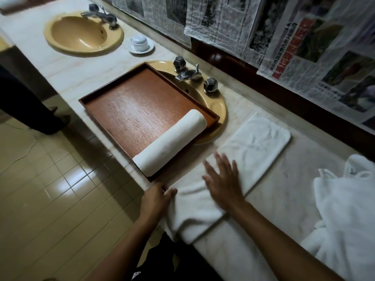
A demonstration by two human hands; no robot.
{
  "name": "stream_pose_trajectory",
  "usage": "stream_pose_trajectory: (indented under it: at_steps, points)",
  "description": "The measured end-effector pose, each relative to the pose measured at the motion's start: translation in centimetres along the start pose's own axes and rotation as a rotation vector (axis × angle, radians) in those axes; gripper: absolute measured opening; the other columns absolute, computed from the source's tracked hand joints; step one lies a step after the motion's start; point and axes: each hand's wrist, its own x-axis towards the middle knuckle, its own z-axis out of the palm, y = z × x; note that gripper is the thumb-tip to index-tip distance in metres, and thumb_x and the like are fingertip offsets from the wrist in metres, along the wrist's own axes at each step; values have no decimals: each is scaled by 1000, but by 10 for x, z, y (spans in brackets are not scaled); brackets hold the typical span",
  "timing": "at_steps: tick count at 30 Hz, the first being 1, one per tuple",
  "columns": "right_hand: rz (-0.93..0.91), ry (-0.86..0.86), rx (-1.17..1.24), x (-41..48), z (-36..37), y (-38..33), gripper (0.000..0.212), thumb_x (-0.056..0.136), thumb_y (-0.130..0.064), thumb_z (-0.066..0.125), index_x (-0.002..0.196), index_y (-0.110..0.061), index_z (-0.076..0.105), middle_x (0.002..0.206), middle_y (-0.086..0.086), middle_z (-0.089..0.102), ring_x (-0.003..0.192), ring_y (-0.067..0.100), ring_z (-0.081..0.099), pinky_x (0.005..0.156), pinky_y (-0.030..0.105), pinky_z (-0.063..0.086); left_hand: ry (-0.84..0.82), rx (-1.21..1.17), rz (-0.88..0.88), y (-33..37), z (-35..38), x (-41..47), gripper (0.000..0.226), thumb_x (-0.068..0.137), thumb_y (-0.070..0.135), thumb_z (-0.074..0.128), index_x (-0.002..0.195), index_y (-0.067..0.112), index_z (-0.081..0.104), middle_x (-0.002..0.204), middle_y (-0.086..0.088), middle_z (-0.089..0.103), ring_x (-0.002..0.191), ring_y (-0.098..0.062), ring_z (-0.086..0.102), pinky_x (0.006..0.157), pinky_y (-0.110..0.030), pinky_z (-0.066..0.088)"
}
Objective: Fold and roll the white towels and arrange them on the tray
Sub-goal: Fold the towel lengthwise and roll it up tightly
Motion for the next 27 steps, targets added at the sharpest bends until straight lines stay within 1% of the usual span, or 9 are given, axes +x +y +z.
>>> stream_pose_trajectory:
  at_steps: [2,6,9,13,15,18,20,24,27]
  points:
    - [-123,-42,19,-16,9,-24,52,100,-49,46,148,-31,52,162,11,39,151,33,32,119,63,23,-20,-4,-1,-2,1,4,34,86,51,74,80,21,58,80,4,65,80,-23,65,72,-39,56]
    - [-118,-146,-18,-33,19,-27,59,102,-54,39,159,-37,33,170,-2,22,158,21,15,123,59,14,-171,-55,72,-12,-15,10,31,88,51,74,85,22,64,84,4,68,79,-14,66,71,-35,57]
    - [-134,-187,-36,-30,15,-23,60,103,-55,37,160,-38,31,171,-3,19,158,19,13,123,60,15,-304,31,205,-35,-38,4,32,89,47,74,71,25,60,65,11,57,58,-1,53,58,-29,41]
    - [-126,-172,-24,-32,15,-24,59,103,-54,37,159,-38,32,170,-3,21,158,19,15,122,60,17,-262,12,187,-62,-62,-16,33,86,59,67,71,30,70,60,15,62,55,1,54,55,-27,41]
    - [-128,-166,-25,-32,15,-23,59,103,-54,37,159,-38,32,170,-4,21,158,19,15,123,59,16,-250,-67,207,-57,-69,-27,23,93,46,70,73,34,72,64,20,65,59,3,58,54,-16,39]
    - [-131,-177,-15,-31,13,-24,59,103,-55,35,160,-38,31,170,-4,20,158,19,15,124,58,15,-165,-39,239,-61,-73,-33,24,95,34,70,70,32,69,68,22,66,67,5,61,57,-14,40]
    - [-128,-187,-15,-31,13,-25,59,103,-54,34,160,-38,31,170,-4,20,158,19,14,124,58,15,-138,7,177,-81,-70,-33,22,92,36,73,72,28,70,65,14,66,66,3,60,55,-15,39]
    - [-119,-205,-17,-30,9,-26,60,103,-54,33,160,-38,30,170,-4,20,158,19,12,124,57,14,-197,124,25,-126,-58,-35,21,92,38,72,77,23,70,71,5,67,69,-10,62,64,-32,47]
    - [-122,-205,-6,-30,9,-25,60,102,-53,34,160,-37,31,170,-3,21,158,19,13,124,57,14,-272,206,29,-142,-53,-39,18,90,33,73,75,31,64,73,8,66,70,-6,60,63,-27,46]
